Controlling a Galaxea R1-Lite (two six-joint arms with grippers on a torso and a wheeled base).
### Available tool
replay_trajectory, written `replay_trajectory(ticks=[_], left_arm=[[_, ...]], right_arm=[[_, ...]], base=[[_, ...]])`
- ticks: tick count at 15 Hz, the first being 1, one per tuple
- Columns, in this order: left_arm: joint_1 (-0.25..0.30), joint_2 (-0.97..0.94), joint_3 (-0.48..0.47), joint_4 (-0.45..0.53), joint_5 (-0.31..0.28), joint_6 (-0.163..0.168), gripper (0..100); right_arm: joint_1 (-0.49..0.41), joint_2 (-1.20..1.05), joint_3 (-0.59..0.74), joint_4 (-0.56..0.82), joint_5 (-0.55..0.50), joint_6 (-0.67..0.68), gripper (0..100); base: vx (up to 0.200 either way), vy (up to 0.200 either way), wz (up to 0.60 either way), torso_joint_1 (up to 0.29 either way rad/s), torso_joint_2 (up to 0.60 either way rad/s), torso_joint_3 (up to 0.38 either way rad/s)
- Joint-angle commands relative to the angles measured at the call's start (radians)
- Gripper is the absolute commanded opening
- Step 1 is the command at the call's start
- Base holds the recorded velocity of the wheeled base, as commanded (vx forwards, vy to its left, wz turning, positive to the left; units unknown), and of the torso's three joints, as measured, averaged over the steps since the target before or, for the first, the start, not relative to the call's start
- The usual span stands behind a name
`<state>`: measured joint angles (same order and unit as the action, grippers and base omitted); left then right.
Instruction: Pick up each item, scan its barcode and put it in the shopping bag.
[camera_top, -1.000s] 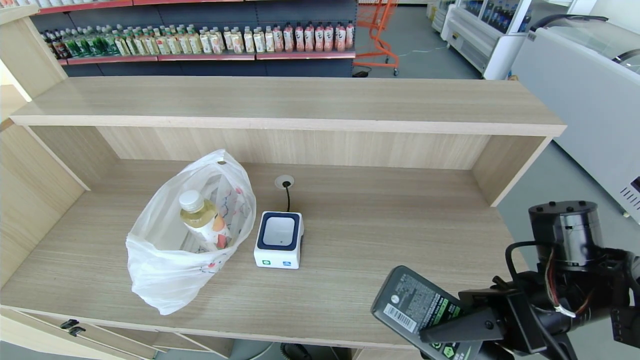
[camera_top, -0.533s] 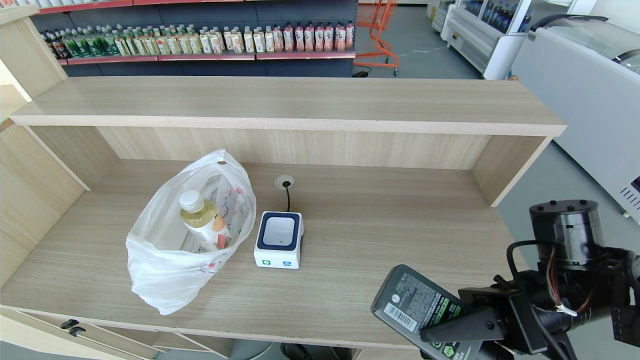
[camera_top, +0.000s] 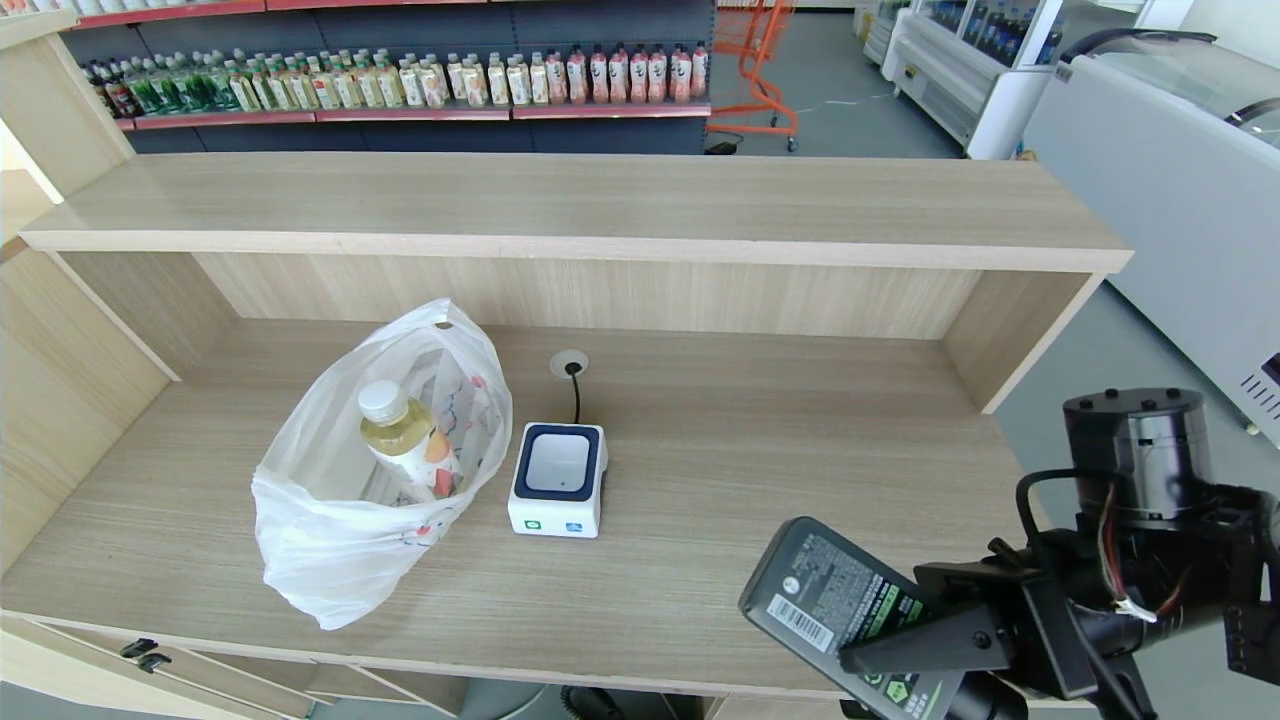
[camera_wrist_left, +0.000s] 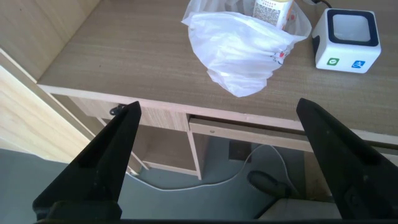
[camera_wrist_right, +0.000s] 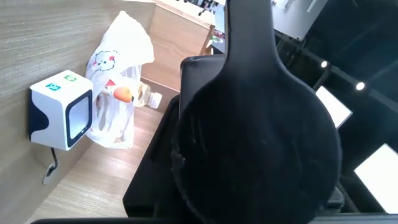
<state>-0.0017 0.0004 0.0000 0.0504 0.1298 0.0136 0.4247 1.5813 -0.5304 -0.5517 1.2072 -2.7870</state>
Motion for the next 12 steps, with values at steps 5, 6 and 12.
replay_trajectory(ticks=[5,6,12], left_arm=[[0.000,0.001,0.000,0.000,0.001,0.000,100],[0.000,0.001,0.000,0.000,0.001,0.000,100],[0.000,0.001,0.000,0.000,0.001,0.000,100]], right_arm=[[-0.003,-0.087,-0.075,-0.001,-0.002,0.287,0],[-0.023,-0.115,-0.131,-0.001,-0.023,0.475,0],[-0.359,-0.256,-0.040,0.015,0.037,1.141,0]], base=[[0.000,0.000,0.00,0.000,0.00,0.000],[0.000,0.000,0.00,0.000,0.00,0.000],[0.000,0.000,0.00,0.000,0.00,0.000]])
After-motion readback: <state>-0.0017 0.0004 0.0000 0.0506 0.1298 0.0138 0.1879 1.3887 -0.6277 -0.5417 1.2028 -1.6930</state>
